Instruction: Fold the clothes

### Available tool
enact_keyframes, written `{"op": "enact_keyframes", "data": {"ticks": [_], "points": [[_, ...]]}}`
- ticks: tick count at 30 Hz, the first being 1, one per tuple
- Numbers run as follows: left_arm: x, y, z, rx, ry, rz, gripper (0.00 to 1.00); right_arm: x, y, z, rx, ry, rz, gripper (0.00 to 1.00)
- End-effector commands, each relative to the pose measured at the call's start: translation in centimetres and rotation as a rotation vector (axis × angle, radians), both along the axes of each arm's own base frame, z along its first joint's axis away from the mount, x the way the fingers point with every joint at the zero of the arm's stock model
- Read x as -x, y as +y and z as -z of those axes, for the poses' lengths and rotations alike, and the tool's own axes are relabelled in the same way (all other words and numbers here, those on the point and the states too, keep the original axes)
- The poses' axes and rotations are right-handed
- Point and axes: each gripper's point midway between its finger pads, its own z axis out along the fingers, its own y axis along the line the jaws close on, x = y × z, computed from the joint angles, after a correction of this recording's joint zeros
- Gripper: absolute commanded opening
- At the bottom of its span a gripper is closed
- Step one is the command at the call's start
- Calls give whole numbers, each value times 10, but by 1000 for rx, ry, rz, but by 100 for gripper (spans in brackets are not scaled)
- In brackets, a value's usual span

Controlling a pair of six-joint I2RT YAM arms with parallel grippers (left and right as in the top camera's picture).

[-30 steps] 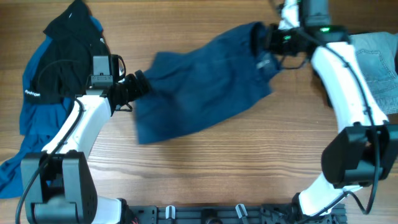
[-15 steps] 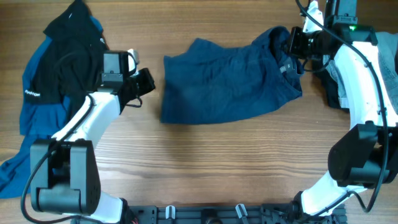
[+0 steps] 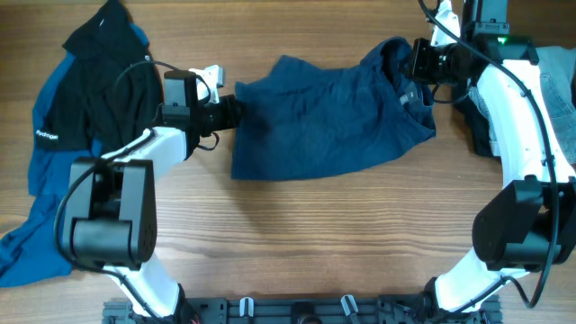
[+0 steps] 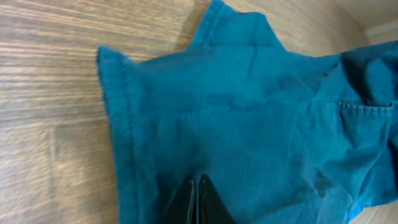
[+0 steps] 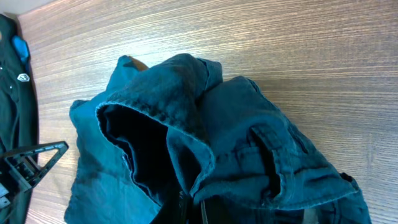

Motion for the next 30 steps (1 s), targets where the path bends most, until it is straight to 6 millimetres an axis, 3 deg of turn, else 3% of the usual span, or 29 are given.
{"op": "enact_keyframes", "data": {"ticks": [1,4,11,17,23,25,27,30], "points": [[2,-10,8,30,-4,59,4,-2,9,-11,-13,-35,-34,4],[3,-9,25,33,31,53,4,-3,11,-12,-15,-40,-35,4],[-1,-4,32,35,37,29,4,-3,29,-14,-20,-50,-65,4],[12,-3,72,32,145,21,4,0,49,-11,24,-49,-97,4],[18,-1,85,26,190,16,4,5,65,-23,2,-75,-129,5],[19,-1,86,23,193,13,4,9,80,-39,-29,-115,-166,4],[19,-1,86,23,193,13,4,13,115,-60,-118,-154,-191,4],[18,0,87,17,192,8,4,17,169,-69,-180,-168,-192,4]]}}
